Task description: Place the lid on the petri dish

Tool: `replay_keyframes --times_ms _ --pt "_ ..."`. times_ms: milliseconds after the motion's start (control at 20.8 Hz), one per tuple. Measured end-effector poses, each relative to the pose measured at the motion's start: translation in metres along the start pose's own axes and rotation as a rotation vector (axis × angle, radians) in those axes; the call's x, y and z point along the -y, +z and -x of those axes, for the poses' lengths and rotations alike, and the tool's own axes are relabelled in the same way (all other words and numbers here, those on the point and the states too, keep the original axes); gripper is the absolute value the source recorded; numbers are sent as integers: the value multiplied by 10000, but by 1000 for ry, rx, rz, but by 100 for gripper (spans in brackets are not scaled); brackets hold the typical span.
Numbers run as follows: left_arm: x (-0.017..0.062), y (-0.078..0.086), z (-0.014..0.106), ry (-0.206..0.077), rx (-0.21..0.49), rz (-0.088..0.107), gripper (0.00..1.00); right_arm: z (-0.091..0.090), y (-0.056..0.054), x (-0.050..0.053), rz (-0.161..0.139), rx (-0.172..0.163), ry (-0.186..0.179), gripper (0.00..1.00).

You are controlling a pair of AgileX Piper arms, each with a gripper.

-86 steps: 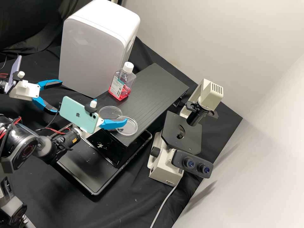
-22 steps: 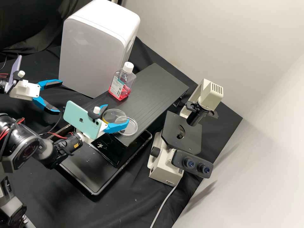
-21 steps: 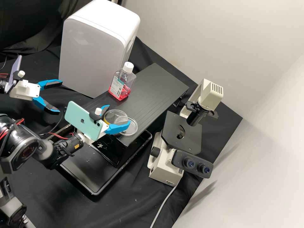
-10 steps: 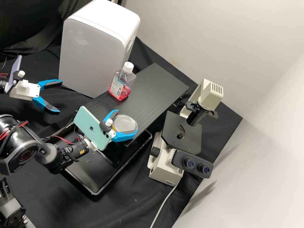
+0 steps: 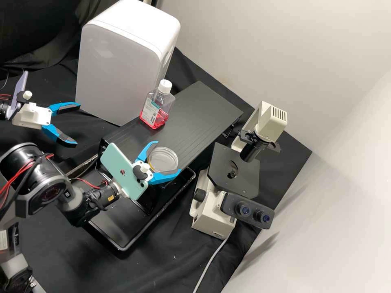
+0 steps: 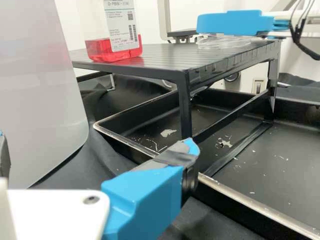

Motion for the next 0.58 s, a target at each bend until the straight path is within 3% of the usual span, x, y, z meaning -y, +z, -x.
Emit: replay_keyframes --times_ms 241,385,433,529,577 --pt "0 0 0 0 0 0 100 -116 1 4 -4 -15 -10 0" --pt "0 0 0 0 0 0 100 -149 -3 16 -2 -3 -28 0" --pt "0 0 0 0 0 0 100 -151 -5 24 -2 -1 -33 100" --pt "0 0 0 0 0 0 100 -148 -18 30 4 2 -34 100" --pt "0 0 0 0 0 3 100 -145 -31 44 25 6 -42 100"
